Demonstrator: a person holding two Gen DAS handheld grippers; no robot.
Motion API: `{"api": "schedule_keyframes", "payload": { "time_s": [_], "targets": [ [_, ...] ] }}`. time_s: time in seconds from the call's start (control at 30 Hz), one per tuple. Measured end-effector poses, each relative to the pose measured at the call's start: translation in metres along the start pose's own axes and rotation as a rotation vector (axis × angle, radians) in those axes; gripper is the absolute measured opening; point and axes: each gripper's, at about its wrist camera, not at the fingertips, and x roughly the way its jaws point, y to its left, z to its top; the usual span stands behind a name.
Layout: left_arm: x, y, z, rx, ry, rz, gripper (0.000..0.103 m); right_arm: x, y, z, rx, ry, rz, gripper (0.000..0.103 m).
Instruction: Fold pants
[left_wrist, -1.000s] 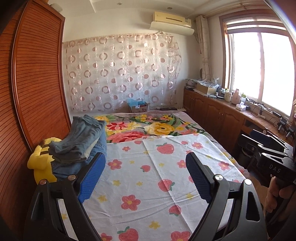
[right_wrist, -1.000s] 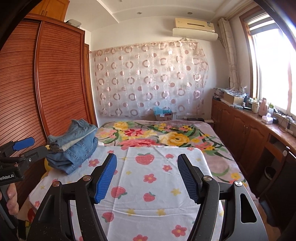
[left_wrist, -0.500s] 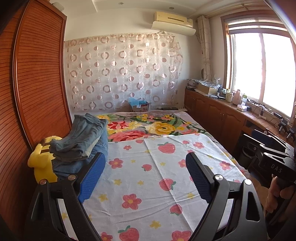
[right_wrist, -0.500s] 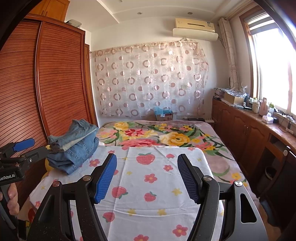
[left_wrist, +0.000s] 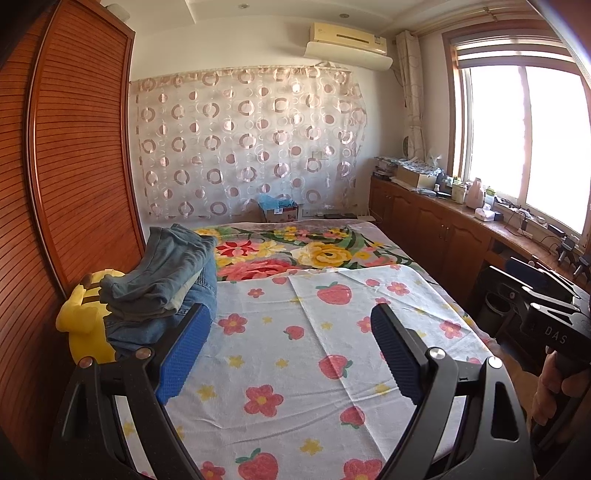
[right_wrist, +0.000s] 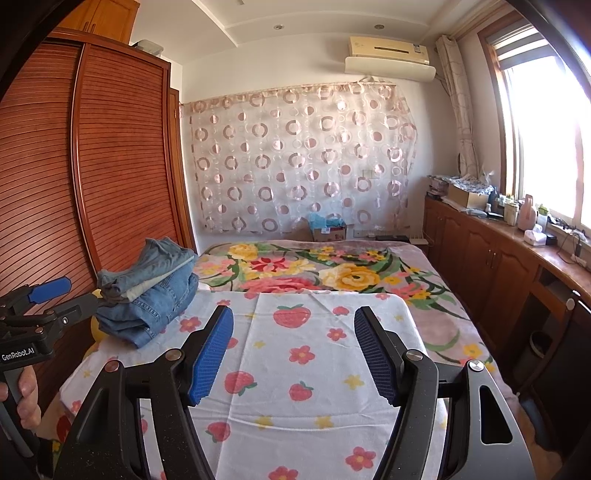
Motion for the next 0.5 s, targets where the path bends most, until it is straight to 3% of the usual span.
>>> {"api": "schedule_keyframes", "payload": {
  "time_s": [0.5],
  "targets": [
    [-0.0003,0.0000,0.0005,0.000,-0.001,0.001,0.089,0.0001,-0.0015,0.0003,0.000,0.000,0.006,0.070]
  ]
}}
